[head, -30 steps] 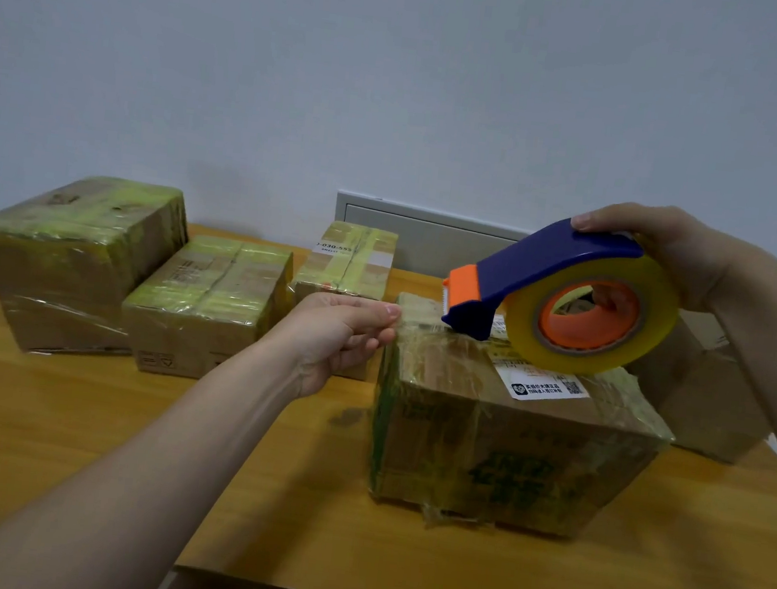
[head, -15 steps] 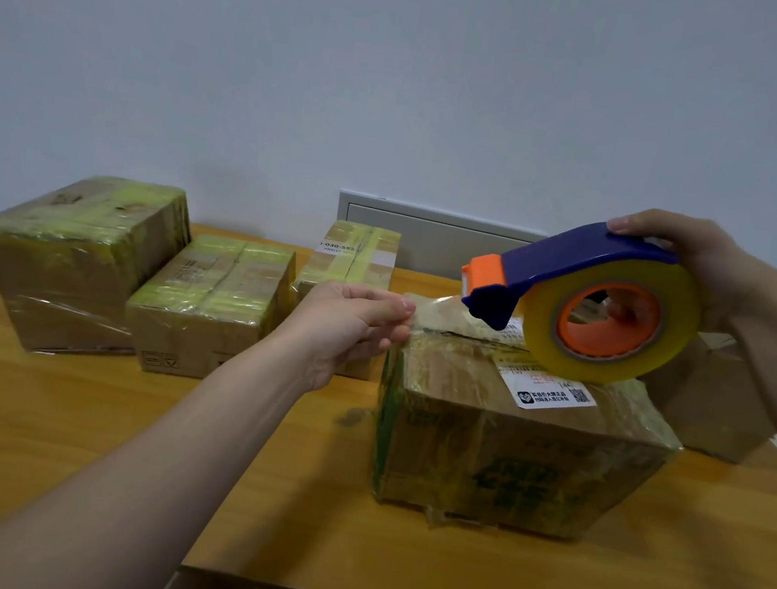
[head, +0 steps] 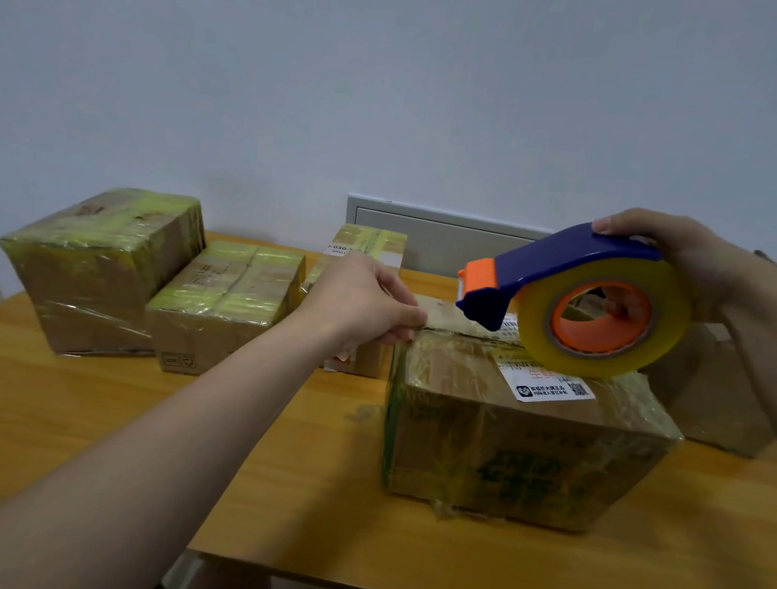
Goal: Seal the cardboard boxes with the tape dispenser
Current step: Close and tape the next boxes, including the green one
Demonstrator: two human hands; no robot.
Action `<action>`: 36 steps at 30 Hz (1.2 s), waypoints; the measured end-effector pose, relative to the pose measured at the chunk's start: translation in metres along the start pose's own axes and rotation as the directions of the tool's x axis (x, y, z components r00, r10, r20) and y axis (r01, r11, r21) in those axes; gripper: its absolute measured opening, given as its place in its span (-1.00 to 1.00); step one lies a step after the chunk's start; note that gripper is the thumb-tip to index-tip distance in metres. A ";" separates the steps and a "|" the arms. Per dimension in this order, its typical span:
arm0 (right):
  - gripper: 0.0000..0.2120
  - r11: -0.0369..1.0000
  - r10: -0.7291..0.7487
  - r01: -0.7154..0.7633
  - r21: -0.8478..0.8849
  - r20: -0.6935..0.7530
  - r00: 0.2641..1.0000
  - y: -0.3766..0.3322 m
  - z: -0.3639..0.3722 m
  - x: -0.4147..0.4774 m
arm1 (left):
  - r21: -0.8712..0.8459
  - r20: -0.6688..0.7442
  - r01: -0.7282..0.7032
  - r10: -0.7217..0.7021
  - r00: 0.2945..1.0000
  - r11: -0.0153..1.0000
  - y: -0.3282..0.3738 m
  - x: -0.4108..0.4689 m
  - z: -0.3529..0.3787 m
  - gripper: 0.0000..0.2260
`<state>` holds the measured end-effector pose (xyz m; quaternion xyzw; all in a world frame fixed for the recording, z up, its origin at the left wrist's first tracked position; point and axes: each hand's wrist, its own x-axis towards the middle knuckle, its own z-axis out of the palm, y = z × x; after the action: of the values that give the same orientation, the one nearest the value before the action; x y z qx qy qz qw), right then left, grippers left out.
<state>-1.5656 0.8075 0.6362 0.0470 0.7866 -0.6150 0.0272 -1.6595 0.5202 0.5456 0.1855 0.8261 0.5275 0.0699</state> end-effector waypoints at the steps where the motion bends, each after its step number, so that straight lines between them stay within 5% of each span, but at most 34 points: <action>1: -0.72 1.000 0.005 -0.005 -0.001 -0.003 1.000 0.000 0.000 0.000 | 0.051 -0.007 -0.011 0.012 1.000 0.999 0.001 0.000 0.000 -0.85; 7: -0.75 1.000 0.007 -0.008 -0.028 -0.019 1.000 -0.002 0.002 -0.002 | 0.348 -0.066 -0.070 0.099 0.993 0.935 -0.008 -0.008 0.003 -0.70; 13: -0.76 1.000 -0.002 0.001 -0.028 -0.026 1.000 0.000 0.004 -0.001 | -0.069 0.199 0.206 -0.189 0.962 0.976 -0.056 -0.040 0.033 -0.66; 17: -0.78 0.999 -0.003 0.002 -0.051 -0.018 1.000 -0.002 0.007 -0.001 | -0.179 -0.180 -0.081 0.048 0.983 0.981 -0.039 -0.022 0.022 -0.64; 19: -0.79 0.999 -0.003 0.002 -0.045 -0.017 1.000 -0.002 0.007 0.000 | -0.172 -0.038 -0.232 0.229 0.973 0.957 -0.020 -0.012 0.016 -0.37; 22: -0.78 1.000 0.002 -0.003 -0.008 -0.021 1.000 -0.002 0.006 -0.001 | -0.110 0.221 -0.229 0.248 0.943 0.967 -0.005 -0.013 0.033 -0.04; 27: -0.77 1.000 -0.001 0.001 -0.004 0.001 1.000 0.001 0.005 -0.001 | -0.301 0.135 -0.197 0.246 0.960 0.933 -0.030 -0.024 0.053 -0.10; 32: -0.78 1.000 -0.008 0.008 -0.015 0.009 1.000 0.001 0.003 0.001 | 0.179 0.385 -0.227 0.144 0.912 0.957 -0.029 -0.011 0.025 0.16; 36: -0.71 0.999 0.015 -0.012 -0.052 0.053 0.998 -0.002 0.001 0.000 | 0.348 0.510 -0.279 0.069 0.858 0.895 -0.014 0.000 0.010 0.28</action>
<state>-1.5660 0.8061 0.6374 0.0351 0.8009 -0.5953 0.0537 -1.6591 0.5236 0.5286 0.3975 0.8530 0.2833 0.1850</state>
